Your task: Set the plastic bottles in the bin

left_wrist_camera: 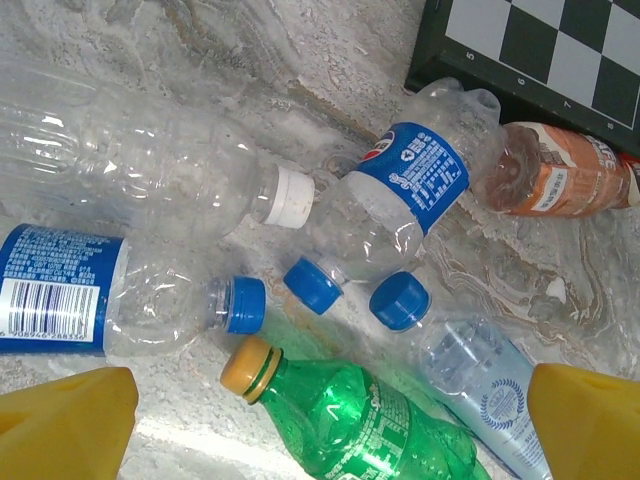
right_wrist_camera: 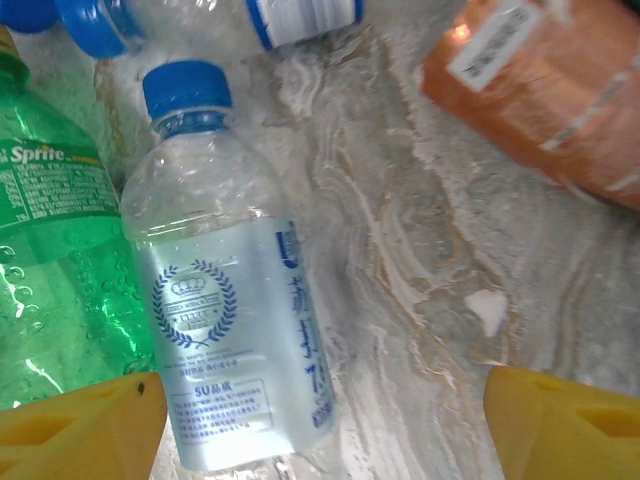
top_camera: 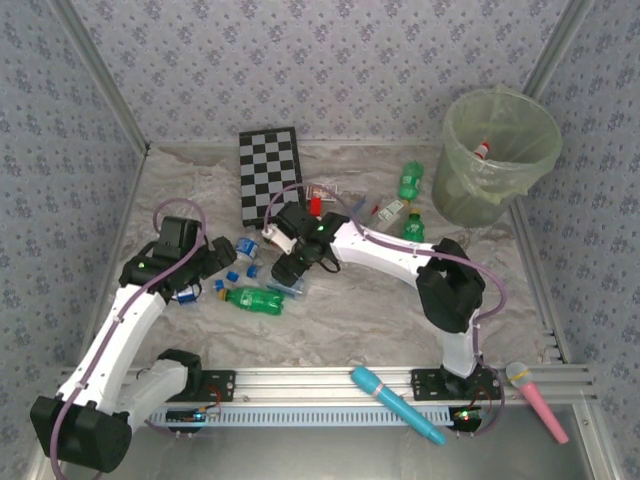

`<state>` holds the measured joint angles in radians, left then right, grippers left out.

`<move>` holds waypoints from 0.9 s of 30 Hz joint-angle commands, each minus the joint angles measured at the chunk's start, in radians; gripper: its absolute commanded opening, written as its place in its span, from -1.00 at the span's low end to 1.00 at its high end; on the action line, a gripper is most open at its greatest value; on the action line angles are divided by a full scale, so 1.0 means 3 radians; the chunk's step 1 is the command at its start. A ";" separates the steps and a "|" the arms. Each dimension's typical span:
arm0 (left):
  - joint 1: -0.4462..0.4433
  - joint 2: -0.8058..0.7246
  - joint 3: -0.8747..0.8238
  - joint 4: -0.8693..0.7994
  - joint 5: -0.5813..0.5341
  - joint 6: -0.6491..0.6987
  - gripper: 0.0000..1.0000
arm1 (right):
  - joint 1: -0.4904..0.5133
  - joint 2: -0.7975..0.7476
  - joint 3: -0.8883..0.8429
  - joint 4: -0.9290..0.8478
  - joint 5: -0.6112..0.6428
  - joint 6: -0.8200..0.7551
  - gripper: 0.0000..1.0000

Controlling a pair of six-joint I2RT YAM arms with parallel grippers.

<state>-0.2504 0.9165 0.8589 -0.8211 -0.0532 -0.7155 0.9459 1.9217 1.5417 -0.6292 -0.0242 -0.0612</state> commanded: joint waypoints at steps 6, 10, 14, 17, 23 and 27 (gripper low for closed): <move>0.0016 -0.0102 -0.0010 -0.0106 0.0030 0.0063 0.99 | 0.0102 0.0294 0.0101 -0.0055 -0.0151 -0.0103 0.74; 0.0017 -0.0135 -0.0018 -0.0099 0.0032 0.0059 0.99 | 0.0100 0.0403 0.0158 -0.0115 -0.0163 -0.0138 0.67; 0.0013 -0.0165 -0.0015 -0.0096 0.0034 0.0058 1.00 | 0.0076 0.0489 0.0163 -0.0129 -0.0076 -0.0133 0.60; 0.0014 -0.0184 -0.0018 -0.0094 0.0039 0.0062 0.99 | 0.0046 0.0525 0.0173 -0.0100 -0.0039 -0.0110 0.59; 0.0017 -0.0202 -0.0029 -0.0090 0.0048 0.0063 0.99 | 0.0087 0.0695 0.0279 -0.0106 -0.0002 -0.0144 0.62; 0.0017 -0.0211 -0.0020 -0.0089 0.0049 0.0063 0.99 | 0.0105 0.0688 0.0256 -0.0060 0.0045 -0.0144 0.53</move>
<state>-0.2504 0.8703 0.8539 -0.8211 -0.0490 -0.7155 0.9695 2.1174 1.5951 -0.6331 -0.0341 -0.0940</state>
